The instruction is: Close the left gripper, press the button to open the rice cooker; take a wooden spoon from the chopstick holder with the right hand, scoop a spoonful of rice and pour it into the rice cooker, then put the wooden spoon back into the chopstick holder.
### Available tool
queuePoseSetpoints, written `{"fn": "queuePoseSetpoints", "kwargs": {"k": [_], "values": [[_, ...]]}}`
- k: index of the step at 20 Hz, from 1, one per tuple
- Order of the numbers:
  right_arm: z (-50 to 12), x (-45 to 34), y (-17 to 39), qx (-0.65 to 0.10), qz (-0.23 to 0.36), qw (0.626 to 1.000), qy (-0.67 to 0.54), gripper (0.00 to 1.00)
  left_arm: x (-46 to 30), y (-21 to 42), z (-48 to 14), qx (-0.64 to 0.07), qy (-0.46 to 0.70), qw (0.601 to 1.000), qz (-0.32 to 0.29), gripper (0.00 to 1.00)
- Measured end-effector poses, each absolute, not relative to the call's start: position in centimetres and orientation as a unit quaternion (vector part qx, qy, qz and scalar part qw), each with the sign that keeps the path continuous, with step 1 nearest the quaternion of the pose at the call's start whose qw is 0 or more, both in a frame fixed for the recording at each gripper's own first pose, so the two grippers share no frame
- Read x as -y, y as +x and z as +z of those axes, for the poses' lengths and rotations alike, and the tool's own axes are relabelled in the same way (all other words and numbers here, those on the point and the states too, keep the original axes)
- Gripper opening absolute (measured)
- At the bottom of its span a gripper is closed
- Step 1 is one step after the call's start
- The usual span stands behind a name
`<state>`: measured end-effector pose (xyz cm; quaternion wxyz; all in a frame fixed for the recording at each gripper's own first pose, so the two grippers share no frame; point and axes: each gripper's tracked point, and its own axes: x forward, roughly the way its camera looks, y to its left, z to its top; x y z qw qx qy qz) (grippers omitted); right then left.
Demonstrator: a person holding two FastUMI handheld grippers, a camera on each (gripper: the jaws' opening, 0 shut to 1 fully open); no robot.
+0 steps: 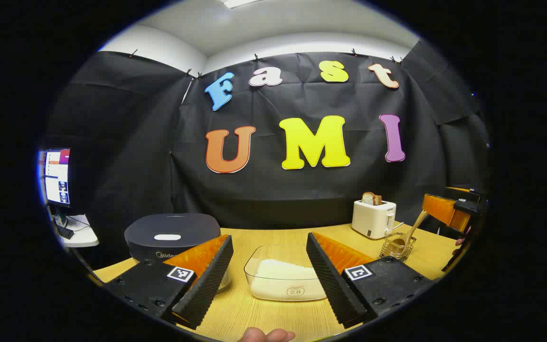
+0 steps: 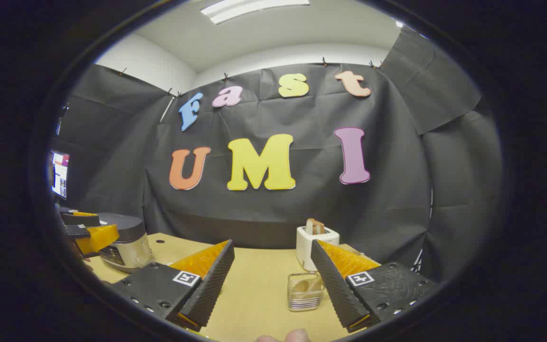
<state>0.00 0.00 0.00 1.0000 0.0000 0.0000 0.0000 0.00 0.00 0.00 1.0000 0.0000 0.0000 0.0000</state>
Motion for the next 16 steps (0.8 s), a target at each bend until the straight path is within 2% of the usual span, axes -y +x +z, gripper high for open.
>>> {"fn": "queuePoseSetpoints", "kwargs": {"k": [12,16], "values": [[1.4,-0.5,-0.1,0.018,-0.005,1.0,-0.008,0.96,0.5,-0.2,0.1,0.001,0.009,1.0,-0.013,0.99],[1.2,-0.8,0.0,0.021,-0.003,1.0,-0.004,0.96,-0.8,0.0,-0.2,-0.008,0.003,1.0,0.006,0.99]]}}
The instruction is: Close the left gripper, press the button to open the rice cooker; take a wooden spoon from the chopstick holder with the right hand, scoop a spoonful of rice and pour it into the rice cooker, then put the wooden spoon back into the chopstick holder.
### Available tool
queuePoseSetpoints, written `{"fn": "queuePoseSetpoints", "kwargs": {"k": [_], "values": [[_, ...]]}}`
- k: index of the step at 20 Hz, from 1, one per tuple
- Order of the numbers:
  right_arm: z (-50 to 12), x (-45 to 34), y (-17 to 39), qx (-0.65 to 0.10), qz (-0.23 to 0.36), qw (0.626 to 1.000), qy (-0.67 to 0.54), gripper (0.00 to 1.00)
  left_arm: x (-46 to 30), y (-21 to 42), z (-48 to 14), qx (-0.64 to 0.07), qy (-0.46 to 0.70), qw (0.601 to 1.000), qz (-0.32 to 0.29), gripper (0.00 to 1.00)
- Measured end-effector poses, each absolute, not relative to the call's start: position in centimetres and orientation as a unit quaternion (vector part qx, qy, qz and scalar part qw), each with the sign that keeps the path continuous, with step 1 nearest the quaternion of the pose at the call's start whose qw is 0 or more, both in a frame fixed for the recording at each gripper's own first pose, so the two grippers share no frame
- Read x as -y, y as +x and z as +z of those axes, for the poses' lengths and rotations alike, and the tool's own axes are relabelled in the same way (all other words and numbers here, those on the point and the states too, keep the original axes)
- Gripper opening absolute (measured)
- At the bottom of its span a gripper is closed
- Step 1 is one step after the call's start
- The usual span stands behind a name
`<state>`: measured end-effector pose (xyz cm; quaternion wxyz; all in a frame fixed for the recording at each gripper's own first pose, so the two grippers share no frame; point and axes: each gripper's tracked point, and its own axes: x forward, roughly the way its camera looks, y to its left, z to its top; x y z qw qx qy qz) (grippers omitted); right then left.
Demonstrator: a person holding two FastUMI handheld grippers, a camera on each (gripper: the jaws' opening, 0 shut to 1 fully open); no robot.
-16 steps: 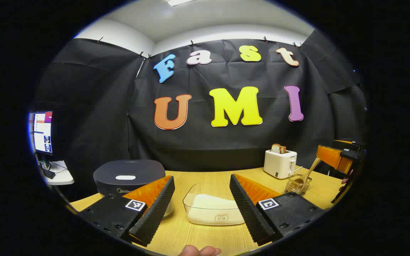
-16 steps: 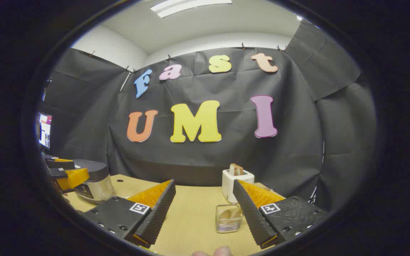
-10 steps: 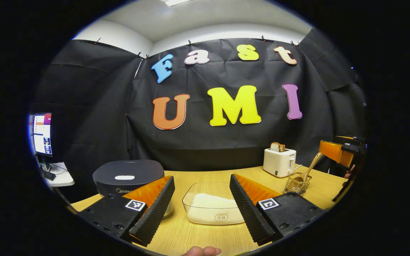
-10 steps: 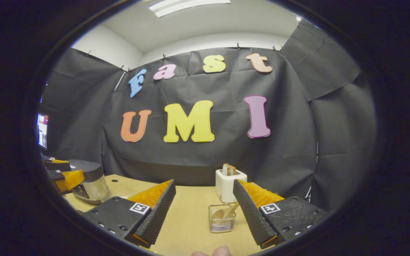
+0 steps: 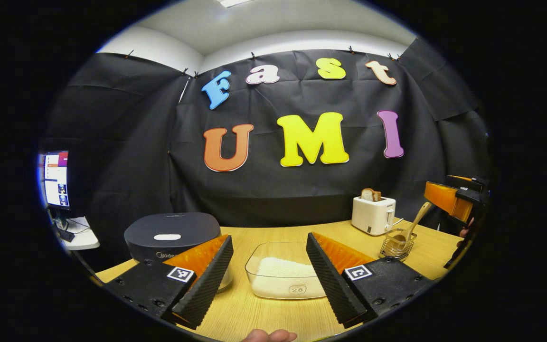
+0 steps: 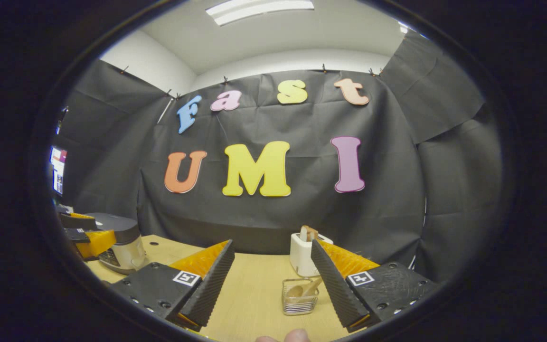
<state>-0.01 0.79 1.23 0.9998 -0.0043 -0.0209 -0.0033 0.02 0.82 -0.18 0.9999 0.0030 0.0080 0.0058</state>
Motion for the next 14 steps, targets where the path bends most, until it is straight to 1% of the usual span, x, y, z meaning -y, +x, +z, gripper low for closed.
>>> {"fn": "queuePoseSetpoints", "kwargs": {"k": [6,8,9,10,11,14], "values": [[0.2,-2.2,0.4,0.01,0.022,1.0,0.0,0.96,-2.9,0.2,-0.4,-0.023,-0.006,0.999,0.027,0.99],[0.3,-2.3,0.5,0.016,0.026,1.0,-0.004,0.96,-4.5,0.0,-0.3,-0.034,0.007,0.999,0.034,0.92],[0.3,-2.4,0.6,0.02,0.029,0.999,-0.008,0.96,-5.6,0.0,-0.1,-0.04,0.013,0.998,0.04,0.87],[0.1,-2.8,0.7,0.021,0.034,0.999,-0.008,0.96,-6.6,0.0,0.1,-0.044,0.011,0.998,0.043,0.85],[-0.2,-3.3,0.8,0.019,0.044,0.999,-0.005,0.96,-7.1,0.1,0.4,-0.049,0.011,0.998,0.033,0.81],[-1.4,-3.9,0.8,0.007,0.066,0.998,0.0,0.96,-10.2,0.7,0.7,-0.088,-0.005,0.996,0.029,0.76]]}}
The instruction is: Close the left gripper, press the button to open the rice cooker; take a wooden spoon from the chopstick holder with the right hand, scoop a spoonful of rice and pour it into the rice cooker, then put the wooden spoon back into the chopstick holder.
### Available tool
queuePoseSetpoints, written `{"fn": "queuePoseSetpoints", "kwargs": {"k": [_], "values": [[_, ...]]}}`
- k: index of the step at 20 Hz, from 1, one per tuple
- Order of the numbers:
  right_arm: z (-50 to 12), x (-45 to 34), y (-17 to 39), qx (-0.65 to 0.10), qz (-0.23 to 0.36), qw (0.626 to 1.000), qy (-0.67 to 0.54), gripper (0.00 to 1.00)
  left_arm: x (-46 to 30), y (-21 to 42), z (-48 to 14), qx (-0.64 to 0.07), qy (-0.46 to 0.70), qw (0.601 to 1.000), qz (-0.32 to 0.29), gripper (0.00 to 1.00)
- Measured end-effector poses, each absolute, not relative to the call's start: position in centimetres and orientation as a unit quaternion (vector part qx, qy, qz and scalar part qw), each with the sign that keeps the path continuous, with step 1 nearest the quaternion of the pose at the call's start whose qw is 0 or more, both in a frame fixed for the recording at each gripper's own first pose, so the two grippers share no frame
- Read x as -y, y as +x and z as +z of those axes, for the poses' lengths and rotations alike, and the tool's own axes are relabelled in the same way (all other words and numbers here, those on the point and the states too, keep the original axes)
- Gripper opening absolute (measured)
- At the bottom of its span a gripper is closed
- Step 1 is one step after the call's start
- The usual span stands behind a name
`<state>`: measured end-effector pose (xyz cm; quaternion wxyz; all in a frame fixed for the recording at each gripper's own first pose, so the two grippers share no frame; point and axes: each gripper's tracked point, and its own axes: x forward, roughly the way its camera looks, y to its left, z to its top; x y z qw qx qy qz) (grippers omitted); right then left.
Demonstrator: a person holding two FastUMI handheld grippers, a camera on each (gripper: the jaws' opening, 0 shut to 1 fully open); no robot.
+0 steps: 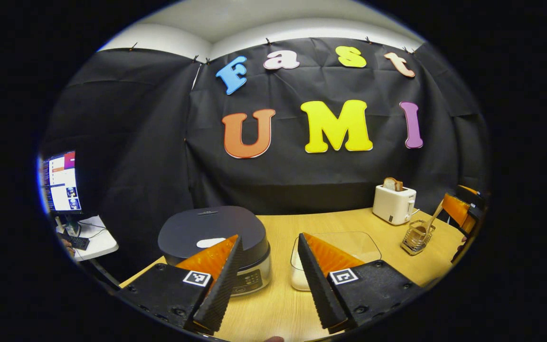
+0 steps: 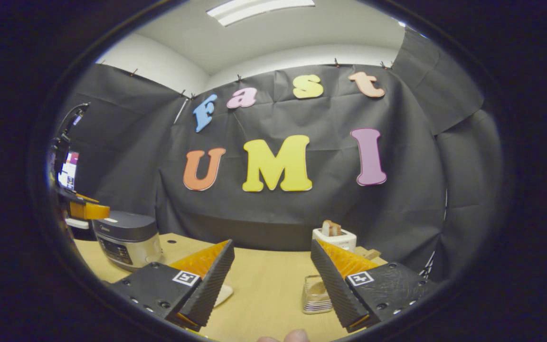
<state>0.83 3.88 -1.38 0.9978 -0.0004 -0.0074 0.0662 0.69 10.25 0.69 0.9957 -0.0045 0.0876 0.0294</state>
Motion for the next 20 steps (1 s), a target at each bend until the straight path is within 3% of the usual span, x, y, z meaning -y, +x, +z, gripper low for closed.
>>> {"fn": "queuePoseSetpoints", "kwargs": {"k": [4,6,9,10,11,13,15,20], "values": [[-2.3,-2.6,0.7,0.003,0.062,0.998,0.003,0.96,-15.0,1.9,0.9,-0.144,-0.005,0.989,0.045,0.51],[-2.4,-2.0,0.8,0.004,0.061,0.998,0.003,0.96,-16.9,2.5,-0.8,-0.192,0.014,0.98,0.05,0.47],[-3.0,-1.3,0.9,0.002,0.057,0.998,0.005,0.96,-17.5,2.6,-3.0,-0.249,0.012,0.968,0.037,0.27],[-3.4,-1.5,1.0,-0.001,0.058,0.998,0.006,0.96,-17.4,2.6,-3.5,-0.263,0.008,0.964,0.03,0.29],[-3.6,-1.5,1.1,-0.004,0.061,0.998,0.007,0.96,-17.1,2.7,-3.8,-0.272,0.006,0.962,0.022,0.17],[-3.9,-1.8,1.3,-0.008,0.065,0.998,0.008,0.96,-16.9,2.7,-4.1,-0.288,0.004,0.958,0.011,0.08],[-4.1,-2.0,1.4,-0.008,0.07,0.997,0.01,0.96,-16.8,3.0,-4.2,-0.295,0.001,0.955,0.002,0.03],[-4.8,-2.1,1.6,-0.011,0.08,0.997,0.016,0.96,-16.4,4.2,-4.0,-0.301,-0.04,0.952,-0.021,0.03]]}}
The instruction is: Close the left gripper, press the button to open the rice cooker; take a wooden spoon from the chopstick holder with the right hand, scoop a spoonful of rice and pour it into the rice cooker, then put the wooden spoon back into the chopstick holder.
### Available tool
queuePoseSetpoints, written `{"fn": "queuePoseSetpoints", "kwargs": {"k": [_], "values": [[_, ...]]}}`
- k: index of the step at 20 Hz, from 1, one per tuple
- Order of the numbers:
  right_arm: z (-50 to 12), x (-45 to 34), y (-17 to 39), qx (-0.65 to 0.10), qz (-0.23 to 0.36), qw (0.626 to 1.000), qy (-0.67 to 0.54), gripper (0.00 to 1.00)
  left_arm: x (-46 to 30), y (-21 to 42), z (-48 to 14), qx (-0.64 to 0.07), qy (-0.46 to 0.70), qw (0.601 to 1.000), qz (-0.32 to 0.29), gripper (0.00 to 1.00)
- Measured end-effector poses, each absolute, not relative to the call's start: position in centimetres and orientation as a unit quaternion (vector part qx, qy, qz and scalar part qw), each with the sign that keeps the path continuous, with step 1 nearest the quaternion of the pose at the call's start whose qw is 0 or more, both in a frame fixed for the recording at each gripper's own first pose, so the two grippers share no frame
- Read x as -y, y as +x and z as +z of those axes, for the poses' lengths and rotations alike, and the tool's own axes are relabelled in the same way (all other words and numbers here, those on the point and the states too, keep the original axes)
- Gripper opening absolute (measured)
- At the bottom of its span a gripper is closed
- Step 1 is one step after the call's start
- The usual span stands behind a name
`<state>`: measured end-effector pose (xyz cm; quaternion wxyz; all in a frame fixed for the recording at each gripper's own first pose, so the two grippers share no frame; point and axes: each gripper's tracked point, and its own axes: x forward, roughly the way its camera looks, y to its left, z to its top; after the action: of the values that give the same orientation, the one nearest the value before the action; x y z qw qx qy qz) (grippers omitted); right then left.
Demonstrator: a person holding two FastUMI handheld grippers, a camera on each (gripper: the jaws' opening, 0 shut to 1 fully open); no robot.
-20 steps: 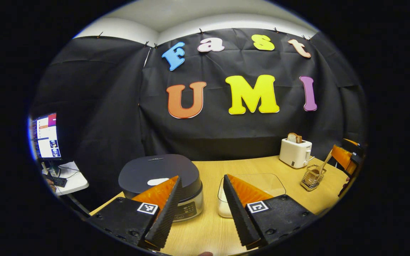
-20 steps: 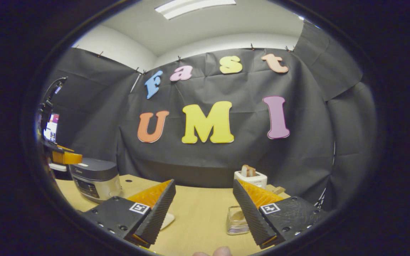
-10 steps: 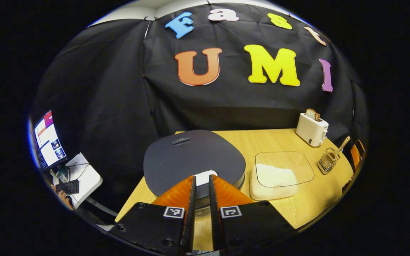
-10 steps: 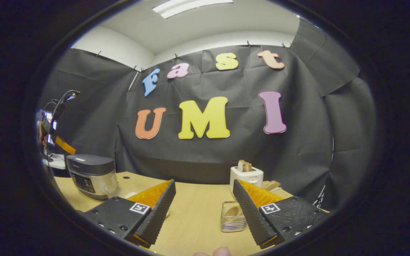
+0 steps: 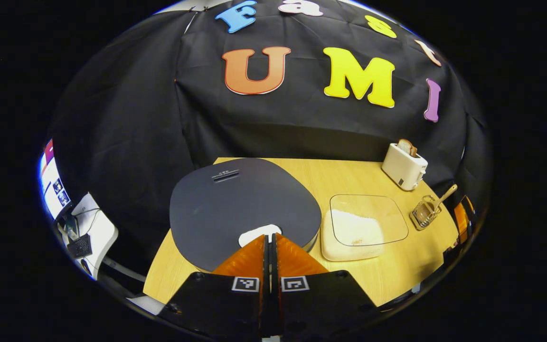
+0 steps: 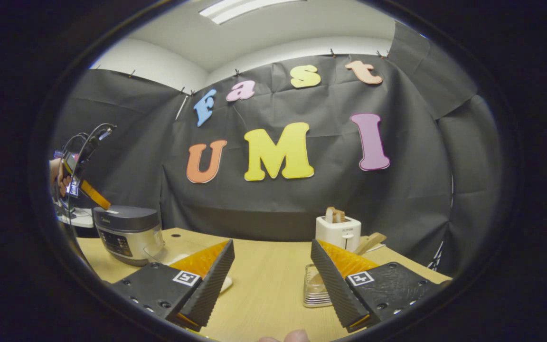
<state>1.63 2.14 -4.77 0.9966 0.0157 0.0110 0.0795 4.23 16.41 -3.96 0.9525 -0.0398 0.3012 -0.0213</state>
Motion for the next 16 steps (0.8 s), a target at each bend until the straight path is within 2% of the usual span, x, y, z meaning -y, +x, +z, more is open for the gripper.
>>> {"fn": "queuePoseSetpoints", "kwargs": {"k": [6,7,9,11,13,14,15,16], "values": [[-5.8,-1.2,1.9,-0.02,0.073,0.997,0.029,0.96,-17.2,5.4,-4.7,-0.31,-0.078,0.947,-0.015,0.03],[-5.9,-1.1,2.0,-0.023,0.074,0.996,0.033,0.96,-17.3,5.4,-5.0,-0.318,-0.078,0.945,-0.012,0.0],[-6.3,-1.4,2.3,-0.029,0.077,0.996,0.043,0.96,-17.4,5.4,-5.1,-0.315,-0.065,0.947,-0.009,0.03],[-6.7,-2.3,2.5,-0.034,0.086,0.994,0.053,0.92,-17.4,5.4,-5.3,-0.304,-0.051,0.951,-0.007,0.03],[-7.4,-3.3,2.5,-0.041,0.098,0.993,0.055,0.92,-17.4,5.4,-5.2,-0.294,-0.069,0.953,-0.009,0.03],[-7.7,-3.8,2.5,-0.044,0.103,0.992,0.054,0.96,-17.3,5.3,-5.2,-0.294,-0.082,0.952,-0.013,0.03],[-8.0,-4.1,2.5,-0.047,0.107,0.992,0.053,0.93,-17.3,5.5,-5.3,-0.283,-0.091,0.955,-0.019,0.03],[-8.1,-4.3,2.4,-0.049,0.11,0.991,0.052,0.96,-17.4,4.5,-4.8,-0.293,-0.096,0.951,-0.022,0.03]]}}
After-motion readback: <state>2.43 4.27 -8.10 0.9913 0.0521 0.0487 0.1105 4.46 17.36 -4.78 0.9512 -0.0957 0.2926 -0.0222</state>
